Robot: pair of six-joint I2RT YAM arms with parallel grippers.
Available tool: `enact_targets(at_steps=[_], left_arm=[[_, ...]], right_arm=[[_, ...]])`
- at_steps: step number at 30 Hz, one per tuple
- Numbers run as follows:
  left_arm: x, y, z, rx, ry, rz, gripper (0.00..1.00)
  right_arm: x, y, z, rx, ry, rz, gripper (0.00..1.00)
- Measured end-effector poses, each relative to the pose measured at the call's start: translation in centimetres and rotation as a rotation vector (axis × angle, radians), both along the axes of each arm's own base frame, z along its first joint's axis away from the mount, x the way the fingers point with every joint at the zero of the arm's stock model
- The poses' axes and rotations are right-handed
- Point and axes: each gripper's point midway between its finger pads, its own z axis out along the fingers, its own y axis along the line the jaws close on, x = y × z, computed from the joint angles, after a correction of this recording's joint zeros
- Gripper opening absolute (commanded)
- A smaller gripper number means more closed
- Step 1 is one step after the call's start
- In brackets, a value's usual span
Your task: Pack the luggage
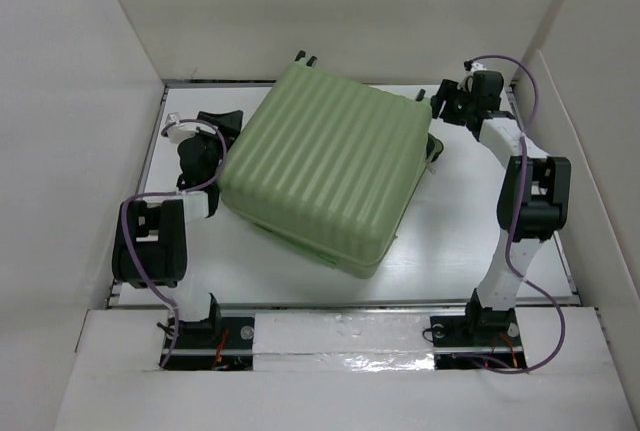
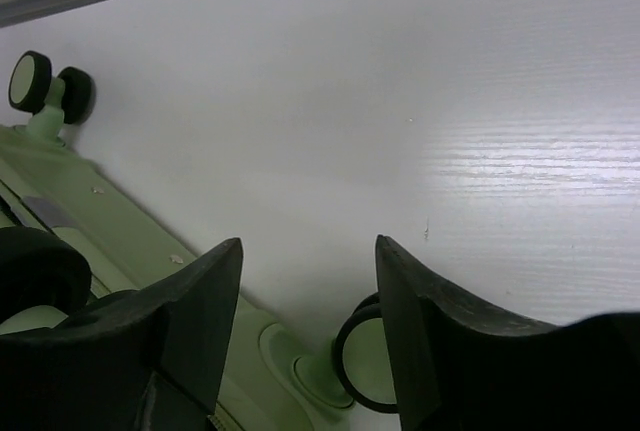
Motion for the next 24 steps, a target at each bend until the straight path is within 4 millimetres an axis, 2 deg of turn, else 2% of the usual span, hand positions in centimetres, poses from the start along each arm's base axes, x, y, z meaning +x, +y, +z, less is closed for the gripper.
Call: enact_targets(at_steps=[2, 5, 8, 10, 12, 13, 15, 17, 18, 20, 21, 22, 23, 24], left_arm=[[-0.1, -0.7, 1.9, 0.011, -0.034, -0.026, 0.86], [0.5, -1.9, 4.5, 0.033, -0.069, -0.073, 0.86], [1.4, -4.3, 7.1, 0.055, -0.106, -0.126, 0.86], [1.9, -5.8, 8.8, 0.068, -0.132, -0.159, 0.86], [2.0, -6.9, 9.9, 0.076, -0.146, -0.192, 0.86], [2.0, -7.0, 10.2, 0.079, -0.148, -0.199, 0.86], [2.1, -6.7, 10.2, 0.09, -0.14, -0.189, 0.84], [2.0, -6.0, 9.9, 0.11, -0.113, -0.162, 0.83], [1.8, -5.8, 10.0, 0.123, -0.103, -0.151, 0.8], [1.3, -5.3, 11.2, 0.144, -0.108, -0.124, 0.64], [0.9, -5.2, 12.3, 0.153, -0.125, -0.116, 0.41], [0.3, -5.3, 13.8, 0.159, -0.152, -0.115, 0.28], [-0.4, -5.6, 15.2, 0.168, -0.184, -0.116, 0.17], [-1.5, -5.9, 16.9, 0.175, -0.221, -0.122, 0.02]], right_arm=[[0.1, -0.4, 0.0, -0.003, 0.001, -0.023, 0.83], [-0.5, -1.9, -0.3, 0.013, 0.002, -0.089, 0.93], [-2.4, -2.5, 0.9, 0.057, -0.017, -0.121, 0.97], [-4.4, -2.4, 3.1, 0.094, -0.058, -0.118, 0.92], [-7.2, -2.2, 5.5, 0.127, -0.115, -0.09, 0.84], [-8.9, -1.8, 6.5, 0.14, -0.139, -0.07, 0.78], [-11.9, -0.6, 8.3, 0.161, -0.211, -0.02, 0.73], [-14.9, 0.8, 8.8, 0.172, -0.264, 0.028, 0.7], [-16.2, 1.6, 8.4, 0.177, -0.275, 0.05, 0.67], [-18.4, 2.6, 7.2, 0.174, -0.264, 0.081, 0.5], [-19.1, 2.8, 6.7, 0.166, -0.252, 0.093, 0.41], [-19.7, 3.0, 6.5, 0.154, -0.241, 0.103, 0.27], [-20.3, 3.3, 6.7, 0.142, -0.242, 0.117, 0.22], [-20.8, 3.4, 7.2, 0.124, -0.259, 0.122, 0.17]])
